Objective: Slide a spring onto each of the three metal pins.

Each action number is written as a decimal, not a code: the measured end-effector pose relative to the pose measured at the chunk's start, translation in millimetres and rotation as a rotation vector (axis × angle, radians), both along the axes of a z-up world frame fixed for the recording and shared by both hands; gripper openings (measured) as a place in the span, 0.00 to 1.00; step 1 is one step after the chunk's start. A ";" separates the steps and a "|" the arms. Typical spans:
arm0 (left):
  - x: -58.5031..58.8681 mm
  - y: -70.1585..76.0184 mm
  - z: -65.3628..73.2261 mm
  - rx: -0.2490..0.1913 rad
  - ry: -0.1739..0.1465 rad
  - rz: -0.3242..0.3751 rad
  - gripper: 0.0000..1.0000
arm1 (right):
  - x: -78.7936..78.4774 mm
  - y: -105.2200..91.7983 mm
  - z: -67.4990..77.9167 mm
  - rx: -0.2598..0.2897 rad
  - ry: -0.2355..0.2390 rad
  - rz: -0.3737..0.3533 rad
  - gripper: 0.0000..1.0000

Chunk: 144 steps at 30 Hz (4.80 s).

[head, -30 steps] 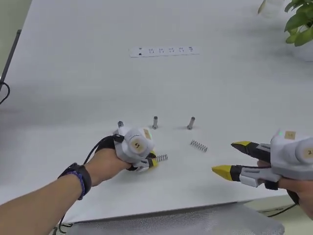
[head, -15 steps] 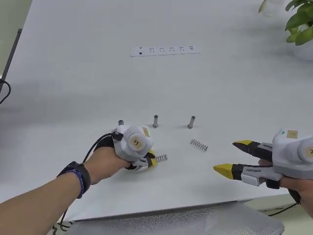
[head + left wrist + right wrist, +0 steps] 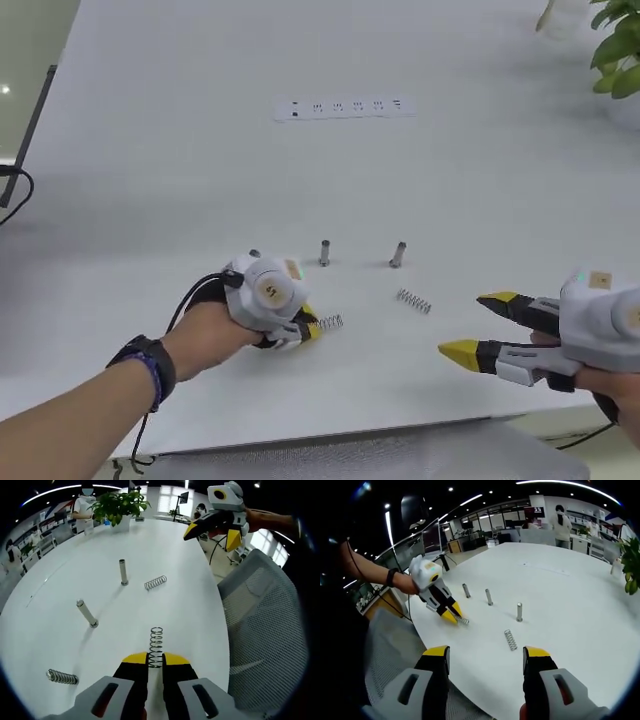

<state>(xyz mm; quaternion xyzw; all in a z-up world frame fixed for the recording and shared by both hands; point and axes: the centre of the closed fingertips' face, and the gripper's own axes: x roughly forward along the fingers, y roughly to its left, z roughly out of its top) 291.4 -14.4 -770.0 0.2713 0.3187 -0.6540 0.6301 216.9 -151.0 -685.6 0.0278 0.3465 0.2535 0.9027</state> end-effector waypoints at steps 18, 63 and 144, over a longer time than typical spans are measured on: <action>6.6 15.0 35.6 -0.062 -0.030 0.031 0.02 | 6.2 13.0 5.4 0.021 -0.017 0.040 0.54; -53.2 -36.1 117.5 -0.220 -0.100 -0.155 0.02 | 10.6 92.3 32.0 0.145 -0.076 0.320 0.30; -62.6 -56.2 129.8 -0.286 -0.109 -0.202 0.02 | 12.6 91.6 65.1 -0.183 -0.068 0.699 0.18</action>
